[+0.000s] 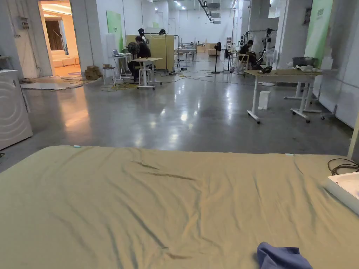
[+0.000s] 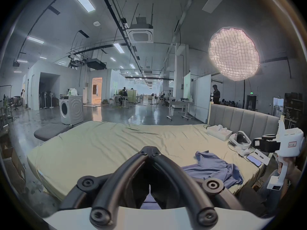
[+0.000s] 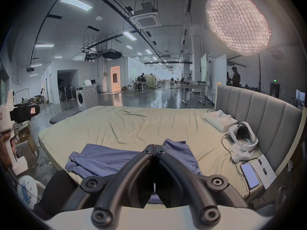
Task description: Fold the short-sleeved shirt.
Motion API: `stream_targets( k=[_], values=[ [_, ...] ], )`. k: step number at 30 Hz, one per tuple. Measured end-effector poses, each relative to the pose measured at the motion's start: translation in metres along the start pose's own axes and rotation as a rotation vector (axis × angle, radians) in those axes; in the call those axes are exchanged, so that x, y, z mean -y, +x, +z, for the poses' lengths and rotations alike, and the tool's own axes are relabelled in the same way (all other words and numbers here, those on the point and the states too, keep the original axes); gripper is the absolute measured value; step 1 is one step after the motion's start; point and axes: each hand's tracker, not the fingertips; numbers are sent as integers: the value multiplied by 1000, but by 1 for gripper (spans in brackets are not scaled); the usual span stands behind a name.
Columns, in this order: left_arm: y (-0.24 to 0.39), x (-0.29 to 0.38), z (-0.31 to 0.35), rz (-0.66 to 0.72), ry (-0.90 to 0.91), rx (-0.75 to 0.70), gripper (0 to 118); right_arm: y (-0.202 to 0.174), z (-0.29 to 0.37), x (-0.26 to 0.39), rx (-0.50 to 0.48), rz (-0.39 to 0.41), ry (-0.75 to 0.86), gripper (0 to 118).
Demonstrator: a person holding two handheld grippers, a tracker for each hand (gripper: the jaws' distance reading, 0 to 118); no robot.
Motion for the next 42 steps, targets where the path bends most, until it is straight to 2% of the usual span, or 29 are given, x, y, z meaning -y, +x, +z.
stream_targets(
  k=[5, 12, 14, 16, 20, 24, 28, 35, 36, 37, 38, 40, 41, 42],
  values=[
    [7, -6, -6, -51, -18, 28, 1, 0, -3, -1, 1, 8, 4, 0],
    [43, -30, 10, -284, 84, 26, 1, -1, -6, 0, -34, -7, -29, 0],
    [50, -31, 7, -331, 57, 29, 1, -1, -9, 5, -39, -4, -35, 0],
    [47, -27, -3, -318, 19, 28, 1, -2, -12, 5, -42, -3, -41, 0],
    [20, -6, -28, -172, -99, 26, 1, -3, -15, 6, -45, -3, -43, 0],
    [-2, 8, -38, -72, -130, 15, 1, -4, -17, 10, -7, 65, -17, 0],
    [-8, 17, -50, -68, -168, 10, 1, -8, -22, 12, 13, 129, -3, 0],
    [-21, 45, -89, 72, -271, 53, 3, -9, -33, 14, 19, 149, -9, 0],
    [-26, 51, -97, 94, -292, 52, 5, -8, -36, 15, 18, 145, -14, 0],
    [-30, 56, -105, 115, -312, 48, 15, -6, -38, 16, 16, 137, -19, 0],
    [-33, 59, -111, 123, -331, 36, 31, -5, -41, 17, 16, 129, -24, 0],
    [-43, 66, -132, 130, -392, 28, 78, -2, -47, 19, 13, 111, -41, 0],
    [-49, 70, -143, 134, -405, 39, 91, -1, -50, 21, 10, 104, -52, 0],
    [-53, 75, -156, 134, -434, 34, 94, 0, -54, 24, 4, 96, -68, 0]
  ],
)
